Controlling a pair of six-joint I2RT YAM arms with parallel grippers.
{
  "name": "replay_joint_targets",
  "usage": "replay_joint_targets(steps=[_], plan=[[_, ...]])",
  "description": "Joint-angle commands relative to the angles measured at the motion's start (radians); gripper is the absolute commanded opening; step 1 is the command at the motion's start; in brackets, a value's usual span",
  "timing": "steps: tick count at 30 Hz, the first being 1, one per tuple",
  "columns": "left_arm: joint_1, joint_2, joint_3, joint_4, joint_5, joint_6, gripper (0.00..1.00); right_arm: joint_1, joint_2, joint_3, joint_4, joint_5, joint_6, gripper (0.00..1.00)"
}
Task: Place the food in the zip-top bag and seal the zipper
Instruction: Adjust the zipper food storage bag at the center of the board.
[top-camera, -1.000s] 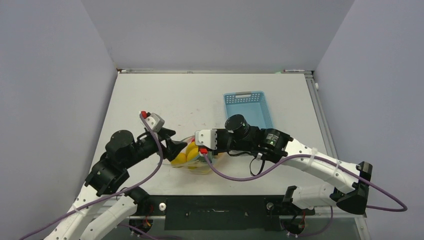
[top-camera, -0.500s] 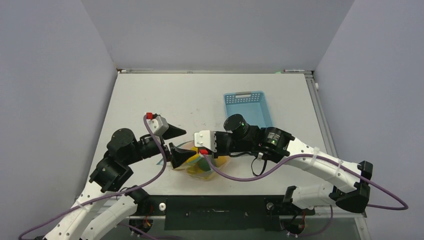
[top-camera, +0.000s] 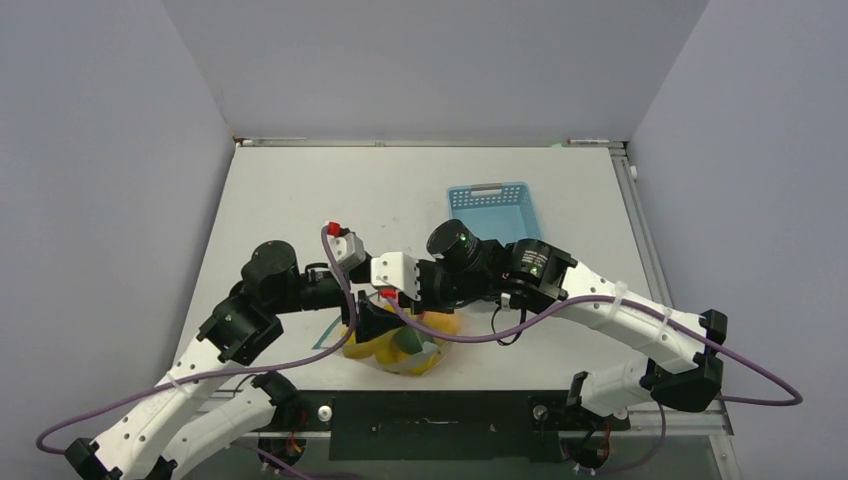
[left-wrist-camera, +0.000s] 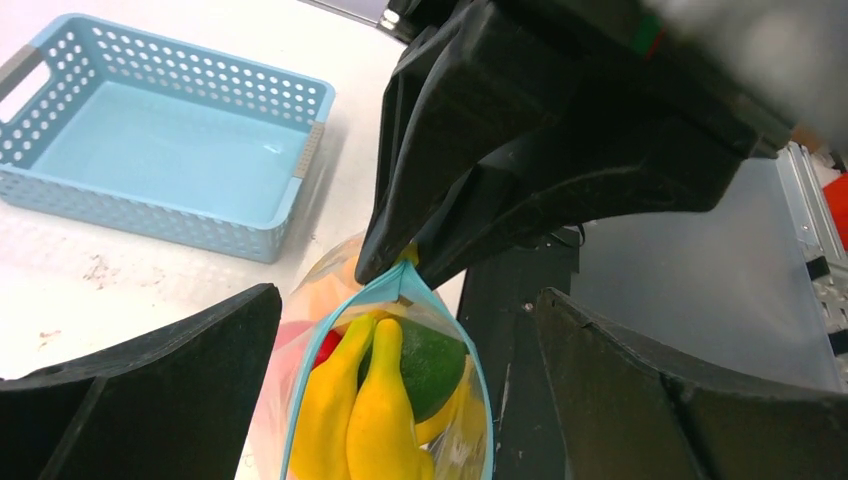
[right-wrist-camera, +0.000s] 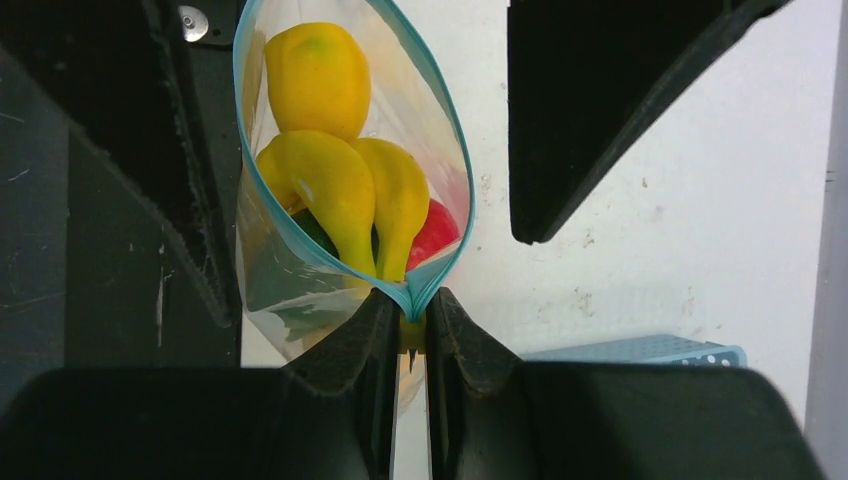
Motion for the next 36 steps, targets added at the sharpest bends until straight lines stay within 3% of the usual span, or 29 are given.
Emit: replay_joint_targets(steps=[1, 23, 36], plan=[[-0.021, 0.026, 0.059, 0.030, 0.063, 0.034, 0.97, 0.012, 0.003, 0.059, -0.024, 0.013, 0.041, 0.05], [-0.078, 0.001, -0.055, -0.009, -0.059, 0.074, 0.88, 0.014, 0.014, 0.083, -0.009, 0.042, 0.148, 0.06], [-0.116, 0.022, -0.067, -0.026, -0.090, 0.099, 0.67, 0.014, -0.013, 0.084, 0.043, 0.015, 0.176, 0.08]])
